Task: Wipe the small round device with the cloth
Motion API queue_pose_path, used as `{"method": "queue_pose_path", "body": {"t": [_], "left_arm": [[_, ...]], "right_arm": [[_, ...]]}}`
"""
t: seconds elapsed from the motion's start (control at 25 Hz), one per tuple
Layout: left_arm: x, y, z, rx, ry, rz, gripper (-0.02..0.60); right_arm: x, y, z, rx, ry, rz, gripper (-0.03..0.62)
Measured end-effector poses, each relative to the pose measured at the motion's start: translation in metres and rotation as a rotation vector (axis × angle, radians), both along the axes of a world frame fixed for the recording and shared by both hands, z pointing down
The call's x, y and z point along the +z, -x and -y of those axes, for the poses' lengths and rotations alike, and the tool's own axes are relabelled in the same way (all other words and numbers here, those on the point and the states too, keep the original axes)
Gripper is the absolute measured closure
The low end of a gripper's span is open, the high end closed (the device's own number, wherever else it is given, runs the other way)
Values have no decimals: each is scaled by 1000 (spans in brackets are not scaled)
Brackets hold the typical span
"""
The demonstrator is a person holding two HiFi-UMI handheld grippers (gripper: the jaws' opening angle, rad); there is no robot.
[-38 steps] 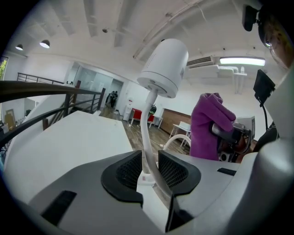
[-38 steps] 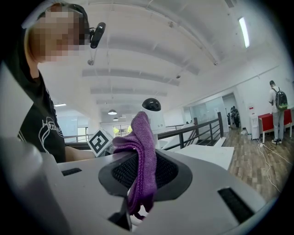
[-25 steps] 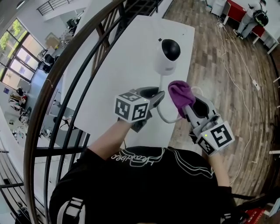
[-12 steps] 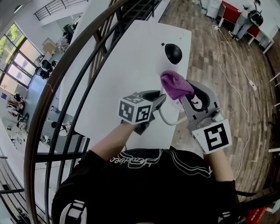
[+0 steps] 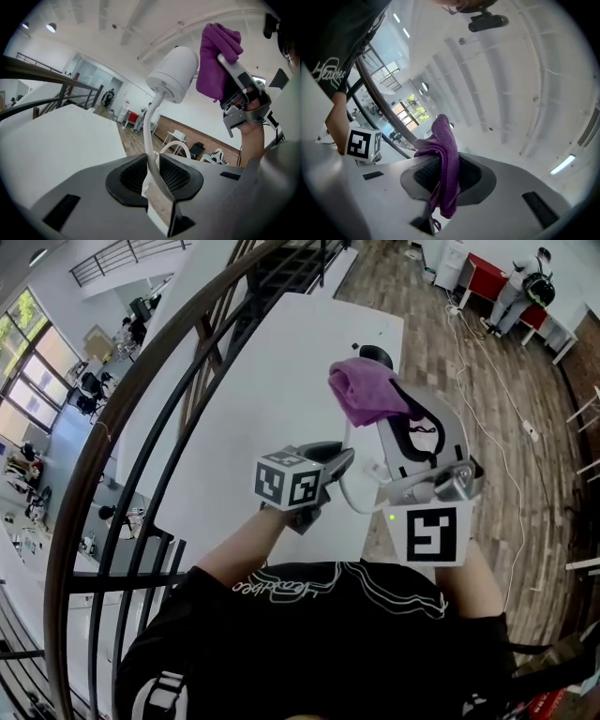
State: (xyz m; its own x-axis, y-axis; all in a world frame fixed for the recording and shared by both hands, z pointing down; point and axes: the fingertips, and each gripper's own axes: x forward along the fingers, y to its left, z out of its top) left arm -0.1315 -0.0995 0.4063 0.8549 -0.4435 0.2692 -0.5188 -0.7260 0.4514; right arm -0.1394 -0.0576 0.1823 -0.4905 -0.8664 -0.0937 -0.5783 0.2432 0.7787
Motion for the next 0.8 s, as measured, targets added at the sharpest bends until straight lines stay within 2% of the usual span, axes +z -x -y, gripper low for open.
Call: {"method": "queue_pose_path", "body": {"t": [0.2, 0.36, 0.8], "left_arm": [[-1, -2, 0, 12, 15, -61, 494], [0, -3, 0, 29, 16, -90, 494], [4, 1, 0, 42, 9, -108, 494]], "right_arm": [[-2, 13, 7, 33, -91, -115, 528], [3, 15, 16, 59, -90, -140, 528], [18, 29, 23, 75, -73, -191, 528]]}}
